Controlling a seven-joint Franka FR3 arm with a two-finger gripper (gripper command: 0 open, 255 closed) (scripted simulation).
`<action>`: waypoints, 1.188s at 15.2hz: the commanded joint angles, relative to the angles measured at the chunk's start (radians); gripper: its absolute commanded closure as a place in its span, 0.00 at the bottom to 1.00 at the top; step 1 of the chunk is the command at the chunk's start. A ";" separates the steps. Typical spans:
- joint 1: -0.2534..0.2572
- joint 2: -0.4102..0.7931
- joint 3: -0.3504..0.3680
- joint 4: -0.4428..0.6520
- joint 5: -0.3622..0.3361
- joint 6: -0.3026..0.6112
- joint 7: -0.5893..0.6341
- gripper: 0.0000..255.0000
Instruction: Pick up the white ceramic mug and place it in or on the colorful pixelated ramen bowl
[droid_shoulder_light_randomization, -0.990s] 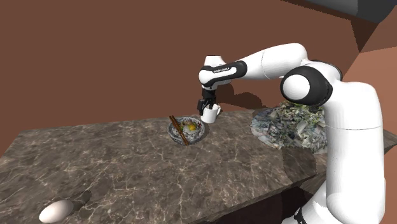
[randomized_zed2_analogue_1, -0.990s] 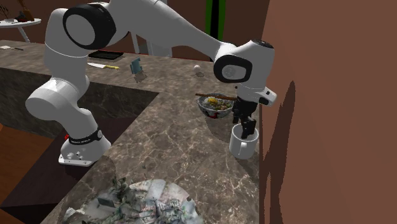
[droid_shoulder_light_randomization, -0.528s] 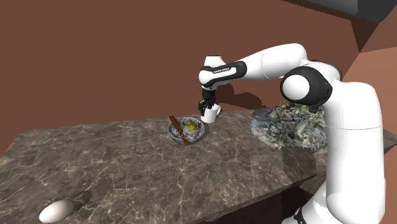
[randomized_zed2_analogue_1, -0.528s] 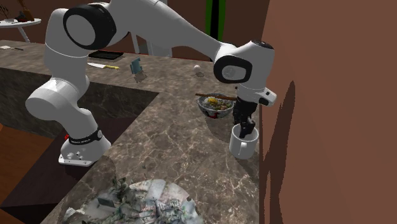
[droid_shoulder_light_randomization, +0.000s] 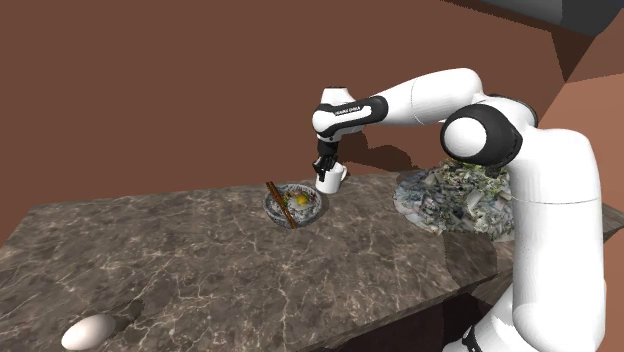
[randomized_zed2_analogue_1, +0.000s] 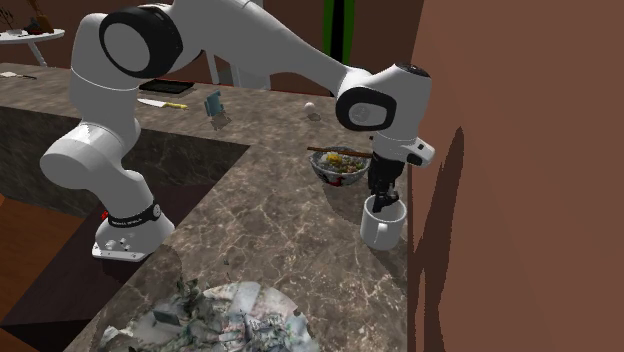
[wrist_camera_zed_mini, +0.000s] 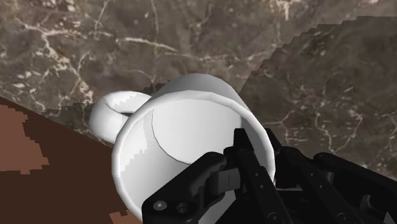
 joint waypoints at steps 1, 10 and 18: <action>0.000 0.000 0.000 0.000 0.000 0.000 0.000 1.00; 0.001 -0.040 -0.003 0.060 -0.005 -0.100 0.001 1.00; 0.000 -0.063 -0.005 0.134 -0.007 -0.196 0.001 1.00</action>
